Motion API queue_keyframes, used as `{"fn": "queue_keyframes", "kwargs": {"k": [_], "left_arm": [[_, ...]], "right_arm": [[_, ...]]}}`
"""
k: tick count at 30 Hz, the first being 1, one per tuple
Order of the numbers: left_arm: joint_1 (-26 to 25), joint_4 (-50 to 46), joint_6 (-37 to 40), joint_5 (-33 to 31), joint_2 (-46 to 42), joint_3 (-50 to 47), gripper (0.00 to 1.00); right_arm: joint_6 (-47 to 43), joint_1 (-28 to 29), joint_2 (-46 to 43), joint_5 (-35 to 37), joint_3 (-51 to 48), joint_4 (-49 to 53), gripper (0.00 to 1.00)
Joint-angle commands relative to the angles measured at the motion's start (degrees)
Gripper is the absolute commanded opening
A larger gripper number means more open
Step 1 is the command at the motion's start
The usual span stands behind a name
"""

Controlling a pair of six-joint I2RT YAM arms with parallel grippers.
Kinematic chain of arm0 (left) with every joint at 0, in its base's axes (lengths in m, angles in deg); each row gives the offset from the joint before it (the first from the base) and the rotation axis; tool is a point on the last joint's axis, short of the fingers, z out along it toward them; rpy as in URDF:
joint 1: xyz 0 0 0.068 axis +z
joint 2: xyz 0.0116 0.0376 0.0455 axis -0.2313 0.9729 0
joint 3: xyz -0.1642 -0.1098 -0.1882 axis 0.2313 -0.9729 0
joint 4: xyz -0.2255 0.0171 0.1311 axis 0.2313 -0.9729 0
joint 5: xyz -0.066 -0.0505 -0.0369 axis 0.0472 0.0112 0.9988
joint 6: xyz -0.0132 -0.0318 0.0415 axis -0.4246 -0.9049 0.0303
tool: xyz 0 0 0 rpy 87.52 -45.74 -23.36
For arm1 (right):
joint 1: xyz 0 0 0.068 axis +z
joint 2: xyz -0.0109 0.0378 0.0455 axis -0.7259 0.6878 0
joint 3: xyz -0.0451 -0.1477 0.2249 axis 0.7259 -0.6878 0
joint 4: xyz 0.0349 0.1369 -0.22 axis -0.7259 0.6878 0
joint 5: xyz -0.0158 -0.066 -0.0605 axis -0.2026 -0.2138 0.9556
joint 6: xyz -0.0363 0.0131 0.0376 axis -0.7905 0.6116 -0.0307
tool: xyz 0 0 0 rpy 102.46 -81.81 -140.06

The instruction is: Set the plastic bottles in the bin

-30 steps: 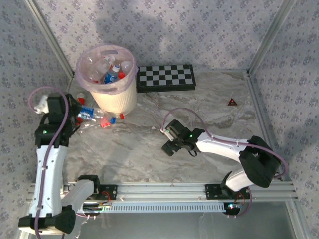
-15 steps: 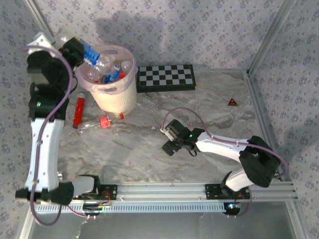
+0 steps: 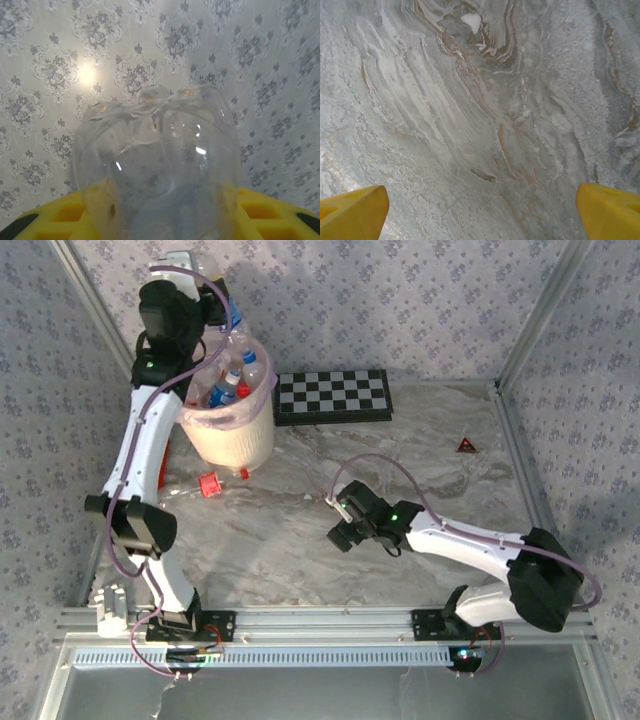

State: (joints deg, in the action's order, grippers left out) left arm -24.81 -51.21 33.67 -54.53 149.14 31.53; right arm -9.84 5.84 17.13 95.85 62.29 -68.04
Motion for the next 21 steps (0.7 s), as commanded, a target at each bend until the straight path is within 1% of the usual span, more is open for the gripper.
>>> {"fn": "queue_keyframes", "kwargs": {"k": [1, 6, 10, 14, 21], "left_arm": [[-1.34, 1.64, 7.20, -2.77, 2.39, 2.99, 0.00], [-3.56, 2.38, 12.38, -4.16, 3.70, -1.21, 0.00], [-4.49, 4.69, 12.71, -4.11, 3.14, -7.02, 0.00], [-5.52, 6.53, 13.86, -5.47, 1.91, -15.09, 0.00], [-5.53, 7.09, 13.25, -6.52, -2.55, -27.84, 0.00]], "right_arm": [[1.59, -0.01, -3.39, 1.57, -1.88, 2.12, 0.98], [1.76, -0.18, -9.10, 1.27, -4.93, 0.26, 0.98], [2.12, -1.56, -13.01, -0.15, -6.65, -0.05, 0.98], [2.53, -2.86, -15.80, -0.56, -7.69, 0.28, 0.98], [3.20, -4.21, -18.15, -1.87, -8.63, -0.03, 0.98]]}}
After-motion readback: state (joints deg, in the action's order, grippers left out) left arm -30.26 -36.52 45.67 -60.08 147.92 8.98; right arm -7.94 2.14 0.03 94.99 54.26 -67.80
